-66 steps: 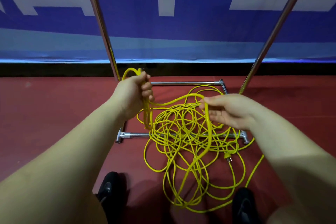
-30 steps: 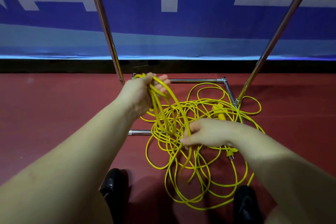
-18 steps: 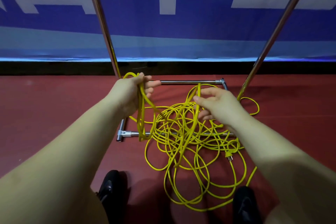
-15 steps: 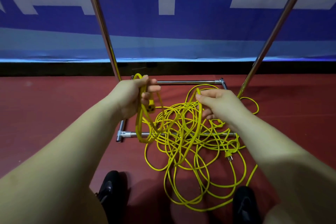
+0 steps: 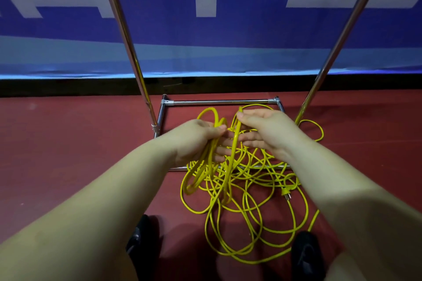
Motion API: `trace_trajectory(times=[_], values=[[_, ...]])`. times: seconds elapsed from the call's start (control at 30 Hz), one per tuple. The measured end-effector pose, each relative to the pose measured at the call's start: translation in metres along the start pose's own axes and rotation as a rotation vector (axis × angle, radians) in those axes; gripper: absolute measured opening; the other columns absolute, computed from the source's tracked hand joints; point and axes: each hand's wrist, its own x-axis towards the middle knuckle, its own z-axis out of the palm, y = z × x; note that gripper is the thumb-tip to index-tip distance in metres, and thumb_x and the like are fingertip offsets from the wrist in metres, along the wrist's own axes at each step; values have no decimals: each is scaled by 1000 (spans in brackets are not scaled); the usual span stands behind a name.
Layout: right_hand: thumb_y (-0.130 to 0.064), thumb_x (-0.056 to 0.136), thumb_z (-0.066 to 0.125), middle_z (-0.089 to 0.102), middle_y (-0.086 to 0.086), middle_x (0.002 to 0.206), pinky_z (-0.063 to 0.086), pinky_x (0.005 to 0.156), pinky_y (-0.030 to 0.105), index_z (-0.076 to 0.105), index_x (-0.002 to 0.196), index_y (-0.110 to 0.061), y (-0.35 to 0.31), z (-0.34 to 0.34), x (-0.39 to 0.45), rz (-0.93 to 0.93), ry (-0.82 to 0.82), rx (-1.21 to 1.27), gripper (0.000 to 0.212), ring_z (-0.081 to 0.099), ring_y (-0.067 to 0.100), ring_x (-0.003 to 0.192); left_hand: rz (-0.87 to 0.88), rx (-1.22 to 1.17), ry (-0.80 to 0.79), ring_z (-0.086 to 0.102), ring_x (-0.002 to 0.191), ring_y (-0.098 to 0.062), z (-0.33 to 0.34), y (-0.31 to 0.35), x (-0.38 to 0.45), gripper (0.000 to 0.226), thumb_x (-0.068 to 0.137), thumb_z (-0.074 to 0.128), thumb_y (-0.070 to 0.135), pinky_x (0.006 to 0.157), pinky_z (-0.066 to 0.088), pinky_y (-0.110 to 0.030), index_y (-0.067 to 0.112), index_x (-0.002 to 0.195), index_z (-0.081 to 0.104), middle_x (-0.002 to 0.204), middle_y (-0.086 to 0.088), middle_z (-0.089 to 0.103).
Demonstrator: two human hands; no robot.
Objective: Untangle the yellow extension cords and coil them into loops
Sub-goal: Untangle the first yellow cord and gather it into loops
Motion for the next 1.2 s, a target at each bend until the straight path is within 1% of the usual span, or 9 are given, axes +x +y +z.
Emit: trace_trajectory(times=[0.1,0.27,0.4,0.53,0.67,0.77,0.9,1.0,1.2], values=[[-13,90,58,59,3,76,54,53,21,50,117,-8,-1,-2,3,41,-7,63,28,64,15,59,-13,8,-50,67,78,-21,3,-4,3,22,99,41,18,82,54,-37,5,95,59,87,-10,70],[-2,93,50,65,8,85,56,68,27,51,110,-7,-1,-6,7,21,-45,154,18,66,17,74,-7,38,-9,68,66,-15,4,-3,3,22,100,38,14,65,56,-28,8,89,56,67,-2,66],[-18,94,52,65,4,90,51,74,25,58,104,-13,3,-7,6,-3,-96,-219,12,64,12,75,53,-74,105,64,50,-12,2,3,5,25,101,36,13,51,55,-25,7,84,53,64,-3,57],[-36,88,58,68,3,91,49,77,29,62,88,-22,15,-3,-3,-33,-415,-710,14,65,12,83,89,-298,219,62,45,-10,-6,9,7,28,102,34,16,48,54,-24,8,82,51,61,-2,57],[-18,88,62,64,5,95,47,91,38,56,88,-22,20,1,-9,-83,-578,-667,7,59,13,88,86,-470,314,62,43,-7,-15,15,8,33,103,31,17,46,52,-20,11,76,50,47,3,60],[-8,87,61,63,2,99,47,94,38,50,92,-20,22,1,-8,-87,-576,-539,17,61,15,91,85,-546,358,63,45,-8,-22,15,9,32,102,32,17,46,53,-20,11,77,51,47,3,62],[-9,85,64,61,-3,90,46,82,28,49,103,-21,29,7,-7,-88,-548,-478,26,59,12,81,84,-594,362,64,49,-9,-21,13,10,30,102,33,16,47,54,-20,9,79,51,58,-1,64],[-13,85,65,56,-5,75,42,65,16,54,85,-24,30,10,-4,-173,-403,-525,16,52,7,67,80,-587,358,64,58,-11,-18,13,11,30,102,32,16,48,54,-20,8,80,52,72,-5,63],[-11,88,61,61,-3,69,50,59,23,56,82,-23,22,2,1,-276,-220,-476,15,59,13,63,115,-591,317,69,55,-12,-27,14,14,31,103,30,19,50,55,-21,10,82,50,60,-4,70]])
